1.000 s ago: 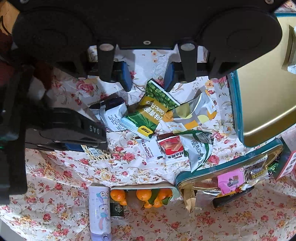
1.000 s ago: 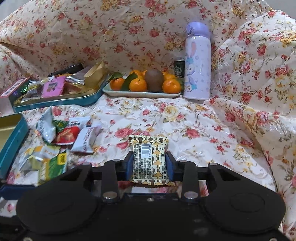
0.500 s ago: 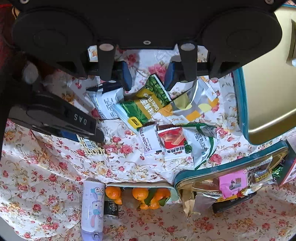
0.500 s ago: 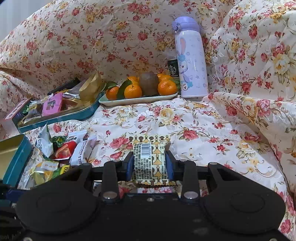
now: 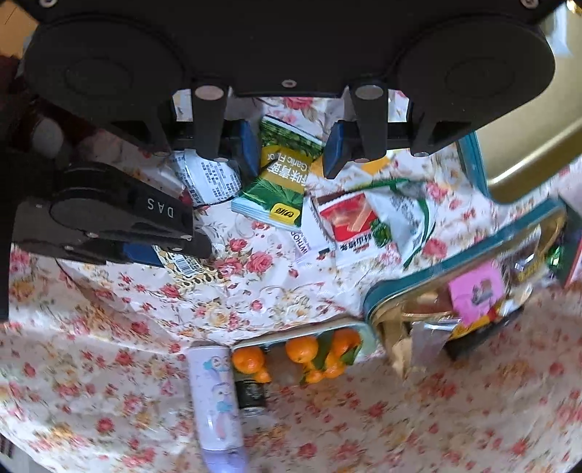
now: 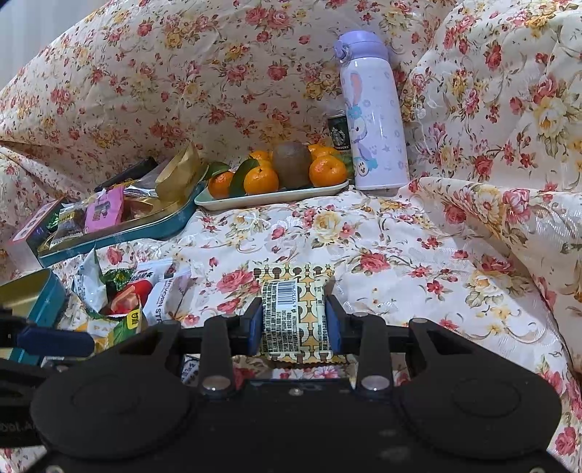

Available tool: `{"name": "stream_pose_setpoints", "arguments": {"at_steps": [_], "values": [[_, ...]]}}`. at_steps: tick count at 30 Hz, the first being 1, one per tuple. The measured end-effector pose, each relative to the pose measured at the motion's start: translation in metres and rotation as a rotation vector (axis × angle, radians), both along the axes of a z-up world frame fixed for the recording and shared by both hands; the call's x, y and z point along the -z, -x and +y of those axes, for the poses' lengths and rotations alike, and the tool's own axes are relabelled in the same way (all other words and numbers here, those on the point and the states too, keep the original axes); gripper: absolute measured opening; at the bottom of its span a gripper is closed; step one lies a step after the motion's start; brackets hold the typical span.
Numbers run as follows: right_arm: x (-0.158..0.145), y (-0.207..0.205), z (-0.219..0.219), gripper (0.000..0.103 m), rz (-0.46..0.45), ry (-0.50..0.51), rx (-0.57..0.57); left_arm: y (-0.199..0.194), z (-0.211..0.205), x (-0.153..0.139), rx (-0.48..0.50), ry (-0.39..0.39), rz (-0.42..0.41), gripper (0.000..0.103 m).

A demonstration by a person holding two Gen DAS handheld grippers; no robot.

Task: Organize snacks
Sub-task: 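Lift the wafer packet with the right tool while the left tool approaches the green garlic-pea bag, then close the left tool on the green garlic-pea bag and lift it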

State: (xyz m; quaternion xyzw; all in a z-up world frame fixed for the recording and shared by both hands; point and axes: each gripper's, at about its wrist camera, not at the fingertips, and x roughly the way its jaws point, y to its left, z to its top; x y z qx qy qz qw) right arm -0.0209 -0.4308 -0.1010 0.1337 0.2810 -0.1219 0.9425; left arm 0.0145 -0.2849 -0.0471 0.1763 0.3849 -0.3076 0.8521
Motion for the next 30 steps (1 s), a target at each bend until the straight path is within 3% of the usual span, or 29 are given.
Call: {"name": "stream_pose_setpoints", "arguments": {"at_steps": [7, 14, 30], "values": [[0.000, 0.000, 0.001, 0.035, -0.001, -0.001, 0.002, -0.014, 0.000, -0.001, 0.040, 0.017, 0.040, 0.046], [0.000, 0.001, 0.000, 0.035, -0.006, -0.012, 0.004, -0.025, -0.002, 0.004, 0.022, 0.051, 0.102, 0.048], [0.000, 0.002, 0.000, 0.036, -0.011, -0.021, 0.005, -0.032, -0.007, 0.010, 0.014, 0.064, 0.139, 0.045]]}}
